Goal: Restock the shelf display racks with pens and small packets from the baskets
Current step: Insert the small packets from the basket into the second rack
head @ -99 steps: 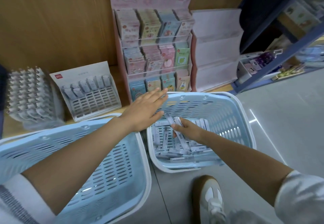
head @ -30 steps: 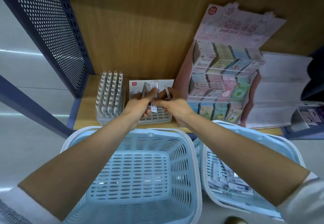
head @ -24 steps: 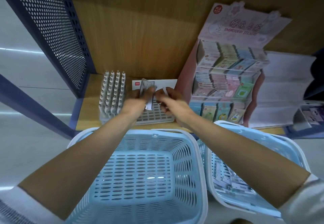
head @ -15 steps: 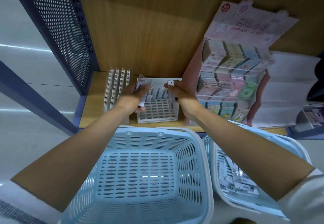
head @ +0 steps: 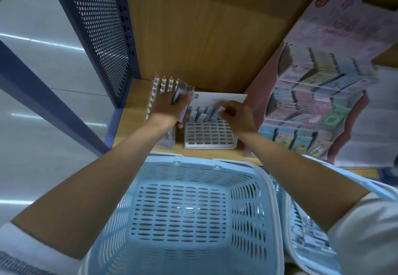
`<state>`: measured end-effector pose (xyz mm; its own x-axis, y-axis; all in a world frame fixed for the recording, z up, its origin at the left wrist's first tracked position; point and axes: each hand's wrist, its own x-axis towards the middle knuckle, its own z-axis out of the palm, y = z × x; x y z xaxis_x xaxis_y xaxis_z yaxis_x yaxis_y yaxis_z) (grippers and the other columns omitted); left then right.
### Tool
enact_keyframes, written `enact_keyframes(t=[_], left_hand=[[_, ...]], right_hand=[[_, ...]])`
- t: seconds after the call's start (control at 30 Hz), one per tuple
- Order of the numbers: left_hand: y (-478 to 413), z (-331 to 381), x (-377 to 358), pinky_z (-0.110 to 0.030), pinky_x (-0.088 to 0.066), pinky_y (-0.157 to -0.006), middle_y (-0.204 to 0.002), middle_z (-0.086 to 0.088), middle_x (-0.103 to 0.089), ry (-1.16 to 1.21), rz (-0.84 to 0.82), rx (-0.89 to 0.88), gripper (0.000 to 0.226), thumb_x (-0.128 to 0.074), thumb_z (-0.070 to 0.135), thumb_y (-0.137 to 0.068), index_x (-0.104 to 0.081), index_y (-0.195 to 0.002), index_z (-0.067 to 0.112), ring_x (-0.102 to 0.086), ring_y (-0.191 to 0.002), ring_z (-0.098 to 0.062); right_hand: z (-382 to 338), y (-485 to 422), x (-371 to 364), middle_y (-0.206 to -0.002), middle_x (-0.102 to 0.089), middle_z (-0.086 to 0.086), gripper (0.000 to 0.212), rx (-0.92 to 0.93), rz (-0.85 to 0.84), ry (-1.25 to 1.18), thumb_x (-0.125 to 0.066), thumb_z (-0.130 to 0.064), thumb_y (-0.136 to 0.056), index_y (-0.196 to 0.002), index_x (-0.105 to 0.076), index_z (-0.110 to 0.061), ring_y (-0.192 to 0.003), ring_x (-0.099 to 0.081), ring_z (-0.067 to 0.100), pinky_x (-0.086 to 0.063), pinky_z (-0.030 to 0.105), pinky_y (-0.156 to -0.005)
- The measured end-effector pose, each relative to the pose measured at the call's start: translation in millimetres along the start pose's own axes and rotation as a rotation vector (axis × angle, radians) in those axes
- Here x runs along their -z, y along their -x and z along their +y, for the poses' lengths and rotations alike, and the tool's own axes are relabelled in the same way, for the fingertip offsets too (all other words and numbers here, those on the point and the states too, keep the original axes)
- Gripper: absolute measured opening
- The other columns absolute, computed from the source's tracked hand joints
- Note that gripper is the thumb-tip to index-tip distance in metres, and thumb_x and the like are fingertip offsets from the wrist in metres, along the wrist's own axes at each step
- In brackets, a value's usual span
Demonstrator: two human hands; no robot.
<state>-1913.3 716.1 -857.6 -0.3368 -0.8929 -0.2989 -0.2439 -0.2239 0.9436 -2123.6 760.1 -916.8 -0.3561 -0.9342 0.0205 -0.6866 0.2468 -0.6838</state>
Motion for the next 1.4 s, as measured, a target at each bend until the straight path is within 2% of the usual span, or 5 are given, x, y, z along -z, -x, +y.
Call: enact_keyframes(t=[0.37,0.7,0.97,1.17,1.4], left_hand=[[-4,-5,3,-0.018,-0.042,-0.038,-0.071,-0.014,-0.059,0.023,0.020,-0.012,0.029,-0.053,0.034,-0.098,-0.061,-0.094,0.007,-0.054,-0.048,-0.014],[-1,-3,1,-0.016,-0.037,-0.035,-0.068,-0.011,-0.057,0.036,0.009,-0.022,0.027,-0.053,0.032,-0.098,-0.061,-0.097,0.005,-0.051,-0.039,-0.003],[-1,-4,2,-0.017,-0.039,-0.036,-0.068,-0.011,-0.057,0.055,-0.003,-0.015,0.030,-0.053,0.033,-0.098,-0.060,-0.096,0.004,-0.051,-0.040,-0.004],[-3,-5,2,-0.017,-0.043,-0.039,-0.068,-0.009,-0.057,0.076,-0.011,0.007,0.026,-0.054,0.033,-0.098,-0.060,-0.094,0.007,-0.053,-0.044,-0.004],[-1,-3,3,-0.015,-0.038,-0.036,-0.070,-0.009,-0.057,0.063,-0.012,0.012,0.026,-0.055,0.033,-0.097,-0.059,-0.095,0.007,-0.052,-0.039,-0.001]], right_hand=[[9,-11,-16,-0.104,-0.072,-0.004,0.017,0.177,0.009,0.107,-0.069,-0.014,-0.083,-0.098,-0.074,-0.018,-0.090,-0.064,0.004,-0.051,0.020,-0.084],[4,-10,-14,-0.112,-0.070,0.007,0.021,0.309,-0.065,0.167,-0.070,-0.007,-0.082,-0.102,-0.073,-0.008,-0.103,-0.066,0.018,-0.051,0.031,-0.094],[0,-8,-27,-0.097,-0.074,0.003,0.011,0.221,-0.010,0.204,-0.068,-0.017,-0.083,-0.094,-0.072,-0.016,-0.090,-0.069,0.021,-0.053,0.039,-0.083],[-1,-6,-24,-0.093,-0.073,-0.003,0.008,0.220,0.030,0.090,-0.073,-0.013,-0.081,-0.089,-0.073,-0.012,-0.078,-0.062,0.002,-0.055,0.029,-0.080],[1,-5,-28,-0.091,-0.073,0.002,0.010,0.212,0.035,0.093,-0.071,-0.015,-0.083,-0.092,-0.068,-0.011,-0.077,-0.068,0.011,-0.054,0.023,-0.074]])
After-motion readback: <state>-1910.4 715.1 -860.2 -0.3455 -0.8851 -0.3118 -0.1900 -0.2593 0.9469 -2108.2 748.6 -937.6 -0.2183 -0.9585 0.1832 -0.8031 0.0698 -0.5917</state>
